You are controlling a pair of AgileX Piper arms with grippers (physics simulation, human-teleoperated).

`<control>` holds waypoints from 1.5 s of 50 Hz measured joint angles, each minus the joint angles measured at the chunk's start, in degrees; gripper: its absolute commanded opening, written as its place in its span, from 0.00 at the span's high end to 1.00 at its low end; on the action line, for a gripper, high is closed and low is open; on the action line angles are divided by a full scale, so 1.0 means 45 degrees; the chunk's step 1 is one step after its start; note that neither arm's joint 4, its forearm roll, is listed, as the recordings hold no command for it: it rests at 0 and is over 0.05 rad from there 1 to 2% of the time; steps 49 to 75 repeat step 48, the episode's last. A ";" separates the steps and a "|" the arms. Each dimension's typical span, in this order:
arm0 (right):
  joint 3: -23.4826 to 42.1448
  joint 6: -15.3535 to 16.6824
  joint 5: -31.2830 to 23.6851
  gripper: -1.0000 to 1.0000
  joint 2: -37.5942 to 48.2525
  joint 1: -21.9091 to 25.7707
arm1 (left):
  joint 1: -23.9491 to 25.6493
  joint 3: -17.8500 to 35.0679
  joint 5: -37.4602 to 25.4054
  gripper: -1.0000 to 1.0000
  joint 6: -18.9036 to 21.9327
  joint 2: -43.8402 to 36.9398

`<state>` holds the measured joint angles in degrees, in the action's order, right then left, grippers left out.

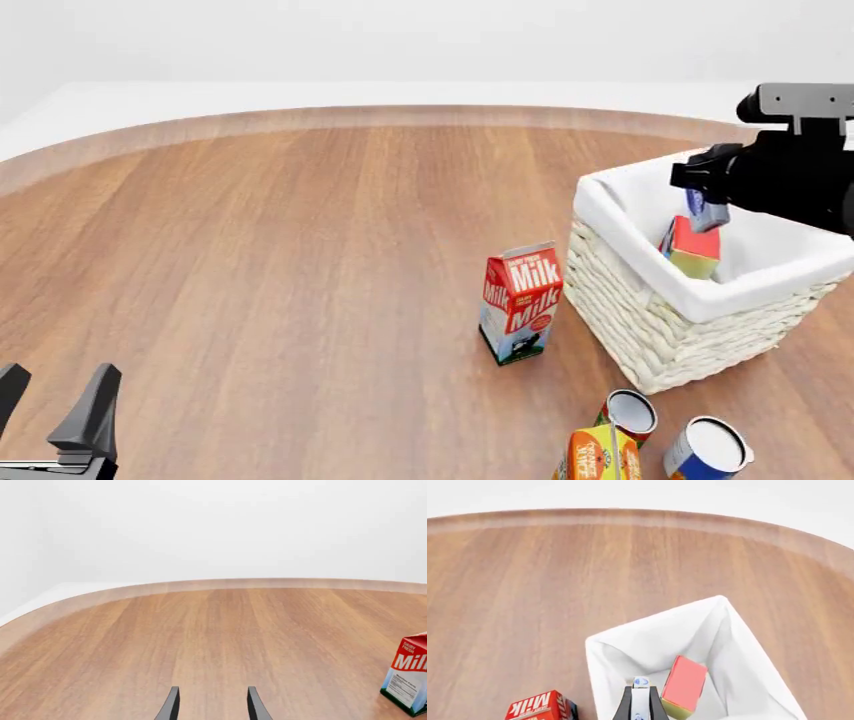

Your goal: Pick up the cream cheese box and the butter, and put them in the basket.

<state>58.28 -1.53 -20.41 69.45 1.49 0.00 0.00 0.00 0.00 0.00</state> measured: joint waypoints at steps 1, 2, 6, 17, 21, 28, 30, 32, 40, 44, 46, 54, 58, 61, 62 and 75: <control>-0.0018 -0.0003 0.0028 1.00 0.0023 -0.0005 | 0.0000 0.0000 0.0000 0.00 0.0000 0.0000; -0.0035 -0.0005 0.0055 1.00 0.0045 -0.0011 | 0.0000 0.0000 0.0000 0.00 0.0000 0.0000; -0.0089 -0.0032 0.0157 0.00 0.0099 -0.0020 | 0.0000 0.0000 0.0000 0.00 0.0000 0.0000; -0.0192 -0.0024 0.0346 0.00 0.0117 0.0021 | 0.0000 0.0000 0.0000 0.00 0.0000 0.0000; -0.0243 -0.0031 0.0373 0.00 0.0068 0.0072 | 0.0000 0.0000 0.0000 0.00 0.0000 0.0000; -0.0319 -0.0056 0.0274 0.00 -0.0265 0.0278 | 0.0000 0.0000 0.0000 0.00 0.0000 0.0000; -0.0327 -0.0079 0.0199 0.00 -0.0468 0.0405 | 0.0000 0.0000 0.0000 0.00 0.0000 0.0000; -0.0333 -0.0089 0.0085 0.00 -0.0738 0.0575 | 0.0000 0.0000 0.0000 0.00 0.0000 0.0000; -0.0171 0.0018 -0.0886 0.00 -0.2430 0.1536 | 0.0000 0.0000 0.0000 0.00 0.0000 0.0000; 0.0202 0.0146 -0.1707 0.00 -0.3526 0.2003 | 0.0000 0.0000 0.0000 0.00 0.0000 0.0000; 0.0428 0.0259 -0.2182 0.00 -0.4072 0.2183 | 0.0000 0.0000 0.0000 0.00 0.0000 0.0000; 0.0725 0.0389 -0.2707 0.00 -0.4593 0.2324 | 0.0000 0.0000 0.0000 0.00 0.0000 0.0000; 0.0725 0.0389 -0.2707 0.00 -0.4593 0.2324 | 0.0000 0.0000 0.0000 0.00 0.0000 0.0000; 0.0725 0.0389 -0.2707 0.00 -0.4593 0.2324 | 0.0000 0.0000 0.0000 0.00 0.0000 0.0000; 0.0725 0.0389 -0.2707 0.00 -0.4593 0.2324 | 0.0000 0.0000 0.0000 0.00 0.0000 0.0000; 0.0725 0.0389 -0.2707 0.00 -0.4593 0.2324 | 0.0000 0.0000 0.0000 0.00 0.0000 0.0000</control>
